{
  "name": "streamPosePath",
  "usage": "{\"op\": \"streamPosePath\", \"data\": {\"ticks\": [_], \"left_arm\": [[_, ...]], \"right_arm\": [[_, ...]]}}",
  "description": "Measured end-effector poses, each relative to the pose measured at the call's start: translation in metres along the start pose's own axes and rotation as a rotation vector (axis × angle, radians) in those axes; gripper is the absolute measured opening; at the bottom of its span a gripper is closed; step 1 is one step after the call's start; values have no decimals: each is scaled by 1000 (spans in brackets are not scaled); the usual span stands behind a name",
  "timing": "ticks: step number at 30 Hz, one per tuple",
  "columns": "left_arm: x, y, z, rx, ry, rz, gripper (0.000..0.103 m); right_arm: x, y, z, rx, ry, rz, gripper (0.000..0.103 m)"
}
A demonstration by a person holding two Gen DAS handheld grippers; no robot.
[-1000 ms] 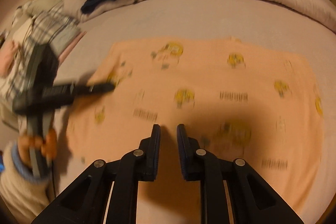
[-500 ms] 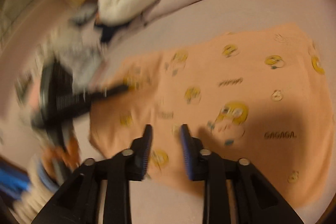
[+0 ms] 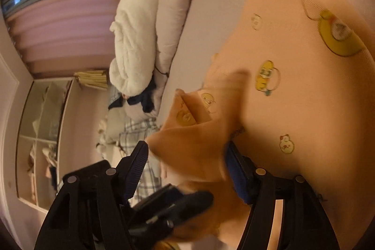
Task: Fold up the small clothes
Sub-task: 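Fold the garment in half with the left gripper while the right gripper grasps the hem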
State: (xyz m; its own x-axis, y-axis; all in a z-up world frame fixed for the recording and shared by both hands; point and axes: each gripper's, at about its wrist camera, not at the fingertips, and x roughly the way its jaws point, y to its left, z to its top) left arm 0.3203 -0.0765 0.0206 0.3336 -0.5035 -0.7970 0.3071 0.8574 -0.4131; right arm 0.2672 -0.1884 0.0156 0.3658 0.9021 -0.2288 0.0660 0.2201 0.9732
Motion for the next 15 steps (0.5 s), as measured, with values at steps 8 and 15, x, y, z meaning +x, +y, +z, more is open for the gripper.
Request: {"op": "streamPosePath", "data": {"ticks": [8, 15], "left_arm": [[-25, 20, -33, -43, -28, -40, 35], [-68, 62, -81, -172, -103, -26, 42]], "right_arm": [[15, 10, 1, -78, 29, -103, 67], [41, 24, -5, -253, 24, -386, 12]]}}
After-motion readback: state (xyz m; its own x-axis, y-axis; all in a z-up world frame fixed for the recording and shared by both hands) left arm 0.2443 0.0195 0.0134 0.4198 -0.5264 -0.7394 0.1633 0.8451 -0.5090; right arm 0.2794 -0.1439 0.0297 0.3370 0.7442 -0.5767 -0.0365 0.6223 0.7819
